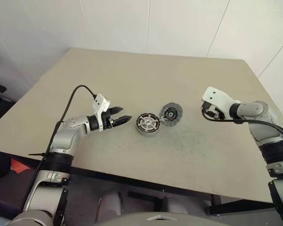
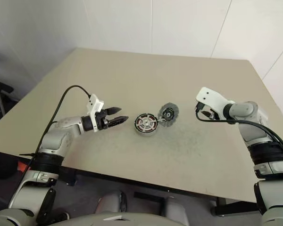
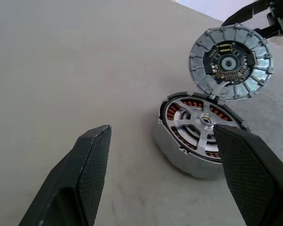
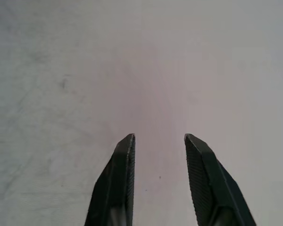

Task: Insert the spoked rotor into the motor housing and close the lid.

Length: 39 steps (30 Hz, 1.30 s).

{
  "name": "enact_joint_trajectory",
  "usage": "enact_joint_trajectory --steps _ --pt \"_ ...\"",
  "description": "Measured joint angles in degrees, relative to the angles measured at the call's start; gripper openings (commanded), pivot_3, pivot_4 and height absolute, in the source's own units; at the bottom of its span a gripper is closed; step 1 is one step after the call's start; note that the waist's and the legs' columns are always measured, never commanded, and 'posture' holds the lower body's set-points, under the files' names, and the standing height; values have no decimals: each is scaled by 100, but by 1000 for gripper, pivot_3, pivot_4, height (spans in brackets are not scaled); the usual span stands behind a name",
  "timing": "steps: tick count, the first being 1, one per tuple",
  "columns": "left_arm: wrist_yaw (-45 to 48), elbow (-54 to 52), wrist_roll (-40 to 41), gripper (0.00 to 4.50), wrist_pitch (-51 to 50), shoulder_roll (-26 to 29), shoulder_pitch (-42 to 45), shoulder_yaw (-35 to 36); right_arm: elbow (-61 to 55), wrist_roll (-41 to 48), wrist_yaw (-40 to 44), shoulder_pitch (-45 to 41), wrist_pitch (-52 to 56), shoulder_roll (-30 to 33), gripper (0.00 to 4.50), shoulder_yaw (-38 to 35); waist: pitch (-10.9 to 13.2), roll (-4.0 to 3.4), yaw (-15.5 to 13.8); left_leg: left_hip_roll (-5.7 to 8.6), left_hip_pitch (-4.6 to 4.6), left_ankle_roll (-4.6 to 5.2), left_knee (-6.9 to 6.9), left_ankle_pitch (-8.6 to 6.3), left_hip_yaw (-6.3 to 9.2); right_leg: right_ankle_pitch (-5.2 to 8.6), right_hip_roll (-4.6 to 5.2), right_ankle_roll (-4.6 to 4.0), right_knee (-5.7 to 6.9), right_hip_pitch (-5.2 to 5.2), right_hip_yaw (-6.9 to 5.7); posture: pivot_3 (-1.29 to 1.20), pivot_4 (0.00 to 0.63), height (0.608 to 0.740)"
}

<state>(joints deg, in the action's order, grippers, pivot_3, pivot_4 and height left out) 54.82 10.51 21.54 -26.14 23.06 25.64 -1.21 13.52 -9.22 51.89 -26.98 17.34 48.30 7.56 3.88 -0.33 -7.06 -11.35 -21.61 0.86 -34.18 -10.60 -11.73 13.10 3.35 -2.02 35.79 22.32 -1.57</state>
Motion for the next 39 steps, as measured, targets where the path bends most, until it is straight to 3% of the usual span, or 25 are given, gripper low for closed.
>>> enact_joint_trajectory --steps 3,7,18,23,33,39 --pt "15 -27 17 3692 -121 36 -24 -7 -822 577 456 324 408 -163 30 -33 0 -4 14 -1 4 0 0 0 -1 0 -1 1 1 -1 2 0 0 740" --pt "-14 -29 15 3692 -126 -30 -38 -76 -1677 1164 743 358 723 -411 30 -22 -1 -7 -6 -2 6 0 -1 0 0 0 0 1 -1 -6 2 0 0 740" --pt "-284 -37 -61 3692 -22 -123 -113 -87 -1764 1186 657 -7 842 -869 30 293 -1 -7 18 -2 5 -2 5 0 1 0 -2 1 -4 -2 2 0 0 740" --pt "-455 4 -218 3692 199 -128 -129 -93 -1871 1142 459 -138 869 -1469 30 673 -1 -7 34 -1 5 -3 5 2 1 0 -1 1 -2 -2 2 0 0 740" --pt "-593 -17 -272 3692 222 -248 -328 -166 -725 781 -37 -468 426 -2212 30 1149 -2 -7 37 1 6 -7 4 3 1 0 0 2 -2 -3 4 0 0 740" --pt "-710 -39 -273 3692 222 -192 -327 -139 -643 743 -41 -415 241 -2268 30 1188 -5 -2 95 1 28 -6 5 2 4 1 0 4 -6 -27 3 0 0 740"
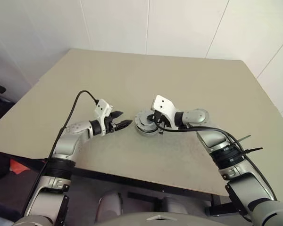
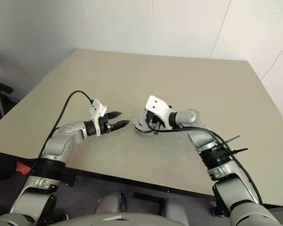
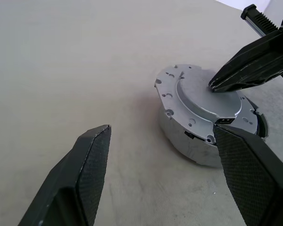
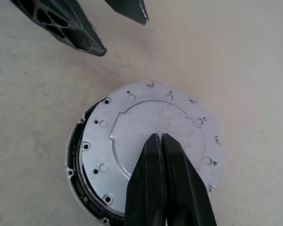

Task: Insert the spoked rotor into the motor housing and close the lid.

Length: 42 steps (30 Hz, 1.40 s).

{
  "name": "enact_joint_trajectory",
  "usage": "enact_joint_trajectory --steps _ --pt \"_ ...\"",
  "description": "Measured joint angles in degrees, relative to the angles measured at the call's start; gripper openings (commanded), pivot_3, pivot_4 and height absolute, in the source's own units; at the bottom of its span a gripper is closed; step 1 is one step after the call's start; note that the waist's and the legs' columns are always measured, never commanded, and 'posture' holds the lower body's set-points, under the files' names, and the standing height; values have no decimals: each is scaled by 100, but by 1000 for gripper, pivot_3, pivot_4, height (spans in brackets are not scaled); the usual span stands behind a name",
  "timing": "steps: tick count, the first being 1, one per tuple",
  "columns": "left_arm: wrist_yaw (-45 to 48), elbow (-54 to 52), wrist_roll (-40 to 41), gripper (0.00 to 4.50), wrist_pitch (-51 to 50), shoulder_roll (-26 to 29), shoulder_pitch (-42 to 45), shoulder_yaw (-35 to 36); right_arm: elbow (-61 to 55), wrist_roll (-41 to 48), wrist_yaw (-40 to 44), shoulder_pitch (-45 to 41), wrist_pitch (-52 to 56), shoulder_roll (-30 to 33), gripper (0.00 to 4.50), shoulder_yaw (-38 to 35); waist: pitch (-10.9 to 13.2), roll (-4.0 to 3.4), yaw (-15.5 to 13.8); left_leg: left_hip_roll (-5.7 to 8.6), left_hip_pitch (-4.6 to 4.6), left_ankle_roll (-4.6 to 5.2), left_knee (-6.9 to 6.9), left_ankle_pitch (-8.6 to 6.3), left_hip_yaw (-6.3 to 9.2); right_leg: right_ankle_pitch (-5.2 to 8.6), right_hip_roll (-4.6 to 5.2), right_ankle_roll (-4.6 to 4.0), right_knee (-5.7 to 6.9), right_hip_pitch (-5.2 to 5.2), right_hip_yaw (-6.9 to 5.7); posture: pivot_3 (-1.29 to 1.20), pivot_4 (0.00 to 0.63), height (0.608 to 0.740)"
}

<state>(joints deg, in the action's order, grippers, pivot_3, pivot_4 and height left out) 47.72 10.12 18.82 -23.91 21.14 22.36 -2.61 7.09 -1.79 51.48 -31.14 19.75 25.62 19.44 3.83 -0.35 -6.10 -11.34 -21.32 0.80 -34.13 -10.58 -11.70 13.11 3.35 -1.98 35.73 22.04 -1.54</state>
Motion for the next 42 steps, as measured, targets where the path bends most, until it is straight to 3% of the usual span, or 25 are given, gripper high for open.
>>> enact_joint_trajectory --steps 8,9,12,21,23,37,42 --pt "-40 1 7 3692 1 6 4 3 151 334 -224 108 27 -322 30 -400 0 0 51 1 14 -2 0 1 0 9 0 16 -1 -7 4 0 0 740" --pt "-38 2 7 3692 1 3 11 3 156 434 -235 103 39 -372 204 -484 0 0 55 1 9 -2 0 1 0 3 0 6 -1 -3 5 0 0 740" --pt "-34 25 7 3692 1 2 56 3 156 673 -160 39 28 -444 911 -673 0 0 55 1 7 -1 5 0 0 1 -1 1 -2 -1 4 0 0 740" --pt "19 70 1 3692 11 2 194 -4 343 759 -133 66 -58 -562 3998 -727 0 0 55 3 -27 -2 10 0 -1 0 -1 -1 -2 29 4 0 0 740" --pt "27 70 -1 3692 11 22 193 -4 362 721 -163 73 -112 -565 4446 -689 0 0 55 2 -26 -2 10 1 -1 0 -1 -1 -2 29 4 0 0 740" --pt "53 78 -9 3692 16 105 194 -7 628 398 -103 238 -606 -496 4446 -332 0 1 60 2 -9 -2 9 1 0 0 -1 0 -1 15 4 0 0 740" --pt "52 104 -28 3692 30 105 194 -10 799 397 -205 150 -653 -525 3239 -349 0 1 61 3 3 -3 9 1 -1 1 -1 1 -2 3 4 0 0 740"
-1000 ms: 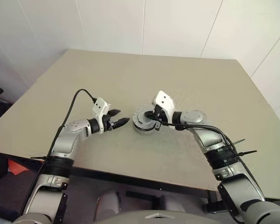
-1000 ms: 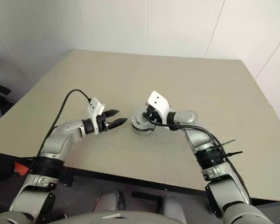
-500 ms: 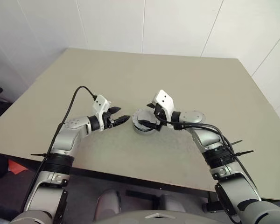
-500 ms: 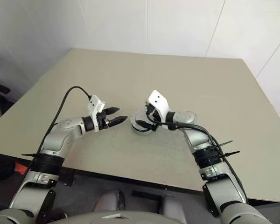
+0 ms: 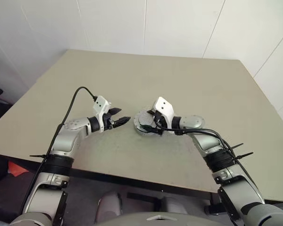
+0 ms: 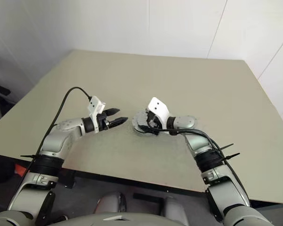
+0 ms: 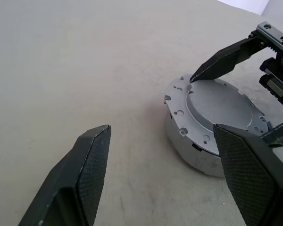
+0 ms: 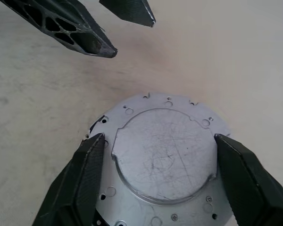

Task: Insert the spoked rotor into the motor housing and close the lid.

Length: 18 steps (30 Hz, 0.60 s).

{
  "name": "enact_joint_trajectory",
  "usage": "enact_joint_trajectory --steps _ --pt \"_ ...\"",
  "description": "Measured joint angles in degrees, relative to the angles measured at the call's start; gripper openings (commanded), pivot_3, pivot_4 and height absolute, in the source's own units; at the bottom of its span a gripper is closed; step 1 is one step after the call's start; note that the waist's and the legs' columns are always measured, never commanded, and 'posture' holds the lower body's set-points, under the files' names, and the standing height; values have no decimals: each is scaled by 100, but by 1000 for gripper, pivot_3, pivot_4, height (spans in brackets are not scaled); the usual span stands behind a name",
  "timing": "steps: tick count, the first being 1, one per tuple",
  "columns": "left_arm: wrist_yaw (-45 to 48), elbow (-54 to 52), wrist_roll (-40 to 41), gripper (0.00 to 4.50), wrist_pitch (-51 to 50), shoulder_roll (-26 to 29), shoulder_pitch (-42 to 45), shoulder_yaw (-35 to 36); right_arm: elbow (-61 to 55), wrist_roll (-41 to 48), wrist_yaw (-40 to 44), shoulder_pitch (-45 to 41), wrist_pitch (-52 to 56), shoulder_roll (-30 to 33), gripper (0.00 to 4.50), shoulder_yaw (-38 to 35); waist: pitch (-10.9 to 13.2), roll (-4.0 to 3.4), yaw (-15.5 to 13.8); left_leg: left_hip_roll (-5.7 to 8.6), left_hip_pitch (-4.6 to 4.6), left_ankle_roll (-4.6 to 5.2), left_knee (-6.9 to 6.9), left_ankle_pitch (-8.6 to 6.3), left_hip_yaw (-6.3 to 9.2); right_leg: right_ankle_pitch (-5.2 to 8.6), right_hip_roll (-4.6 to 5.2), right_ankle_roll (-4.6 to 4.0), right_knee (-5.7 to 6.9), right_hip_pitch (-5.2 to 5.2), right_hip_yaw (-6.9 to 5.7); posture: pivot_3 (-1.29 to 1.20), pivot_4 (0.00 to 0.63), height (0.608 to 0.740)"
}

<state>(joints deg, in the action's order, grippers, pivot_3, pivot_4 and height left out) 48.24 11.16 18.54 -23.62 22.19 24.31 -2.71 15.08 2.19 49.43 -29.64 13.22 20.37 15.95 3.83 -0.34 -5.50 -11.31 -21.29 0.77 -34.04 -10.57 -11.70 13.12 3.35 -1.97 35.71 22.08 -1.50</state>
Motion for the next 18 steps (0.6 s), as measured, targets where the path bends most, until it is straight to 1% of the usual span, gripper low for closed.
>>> enact_joint_trajectory --steps 2,8,12,18 --pt "0 5 -15 3692 6 0 0 -1 17 2 -9 -6 -6 -17 3153 0 0 0 0 0 0 0 0 0 0 0 0 0 0 0 0 0 0 740" --pt "5 39 -86 3692 54 1 -1 -6 81 11 56 -55 3 -7 3153 2 0 0 -2 1 0 -1 0 0 0 0 1 0 0 0 0 0 0 740" --pt "8 42 -90 3692 63 27 -22 -5 -67 19 299 -61 89 150 3153 24 0 0 -17 2 -8 3 1 -2 0 0 1 0 -5 3 0 0 0 740" --pt "0 43 -92 3692 64 26 -43 -5 -164 7 390 -61 127 208 3153 56 0 0 -18 3 -23 4 1 -3 0 0 1 -1 -7 15 0 0 0 740"
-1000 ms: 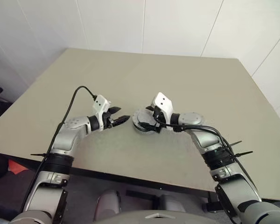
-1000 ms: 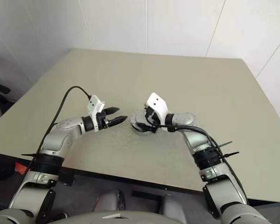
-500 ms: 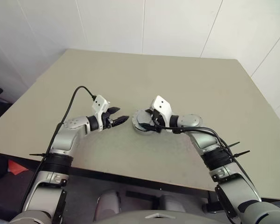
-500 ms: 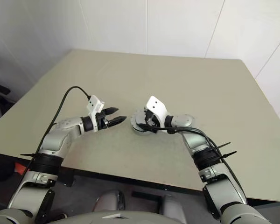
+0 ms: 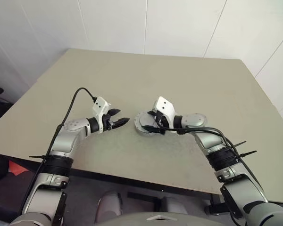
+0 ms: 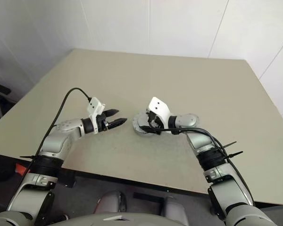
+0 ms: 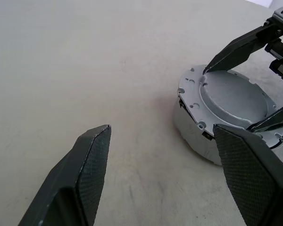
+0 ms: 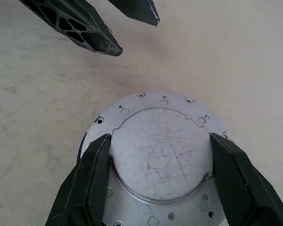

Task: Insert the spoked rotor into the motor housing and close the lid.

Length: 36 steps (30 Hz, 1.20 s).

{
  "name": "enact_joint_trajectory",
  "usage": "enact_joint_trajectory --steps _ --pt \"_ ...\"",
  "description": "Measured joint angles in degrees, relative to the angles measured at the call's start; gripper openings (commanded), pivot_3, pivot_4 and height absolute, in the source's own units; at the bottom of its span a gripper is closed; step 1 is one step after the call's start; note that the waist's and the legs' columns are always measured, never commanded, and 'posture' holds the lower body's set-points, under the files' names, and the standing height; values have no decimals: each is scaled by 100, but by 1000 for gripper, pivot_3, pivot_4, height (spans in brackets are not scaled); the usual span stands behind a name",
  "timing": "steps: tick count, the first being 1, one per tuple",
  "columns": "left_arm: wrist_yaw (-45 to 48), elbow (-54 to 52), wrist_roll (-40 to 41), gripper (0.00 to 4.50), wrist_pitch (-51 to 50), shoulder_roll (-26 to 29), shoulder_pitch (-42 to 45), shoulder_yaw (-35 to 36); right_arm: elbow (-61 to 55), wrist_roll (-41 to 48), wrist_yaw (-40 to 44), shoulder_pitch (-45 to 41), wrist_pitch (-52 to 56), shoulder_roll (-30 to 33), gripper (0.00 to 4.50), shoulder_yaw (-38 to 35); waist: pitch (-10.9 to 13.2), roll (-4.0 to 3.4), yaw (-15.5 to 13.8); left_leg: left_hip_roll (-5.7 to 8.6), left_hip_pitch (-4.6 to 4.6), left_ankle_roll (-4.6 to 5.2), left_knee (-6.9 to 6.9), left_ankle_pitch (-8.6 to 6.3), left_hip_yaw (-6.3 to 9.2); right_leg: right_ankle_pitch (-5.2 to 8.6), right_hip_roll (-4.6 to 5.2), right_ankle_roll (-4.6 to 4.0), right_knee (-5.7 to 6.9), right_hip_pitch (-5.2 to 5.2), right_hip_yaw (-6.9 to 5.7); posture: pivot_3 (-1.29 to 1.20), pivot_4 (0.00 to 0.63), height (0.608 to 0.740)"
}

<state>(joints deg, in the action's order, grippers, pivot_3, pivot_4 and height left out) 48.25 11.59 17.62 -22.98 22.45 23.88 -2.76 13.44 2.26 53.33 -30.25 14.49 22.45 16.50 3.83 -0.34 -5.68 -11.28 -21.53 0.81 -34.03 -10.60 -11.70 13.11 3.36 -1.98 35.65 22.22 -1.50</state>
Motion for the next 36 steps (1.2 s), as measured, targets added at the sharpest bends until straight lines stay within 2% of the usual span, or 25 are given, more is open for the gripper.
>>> enact_joint_trajectory --steps 21,27,36 --pt "-43 -23 -81 3692 1 -73 -151 -109 -160 141 -69 -88 697 -167 3153 -68 0 0 23 -3 0 -3 1 1 -1 0 -2 0 2 6 0 0 0 740" --pt "-44 -37 -95 3692 1 -71 -161 -129 -485 466 53 -87 991 -162 3153 -225 1 0 19 -3 -6 -3 3 1 -1 0 -2 0 2 12 0 0 0 740" --pt "-47 -37 -100 3692 4 -80 -176 -138 -702 410 133 -51 950 47 3153 -98 1 0 10 -2 -7 -3 2 2 -1 0 -1 0 2 11 0 0 0 740"
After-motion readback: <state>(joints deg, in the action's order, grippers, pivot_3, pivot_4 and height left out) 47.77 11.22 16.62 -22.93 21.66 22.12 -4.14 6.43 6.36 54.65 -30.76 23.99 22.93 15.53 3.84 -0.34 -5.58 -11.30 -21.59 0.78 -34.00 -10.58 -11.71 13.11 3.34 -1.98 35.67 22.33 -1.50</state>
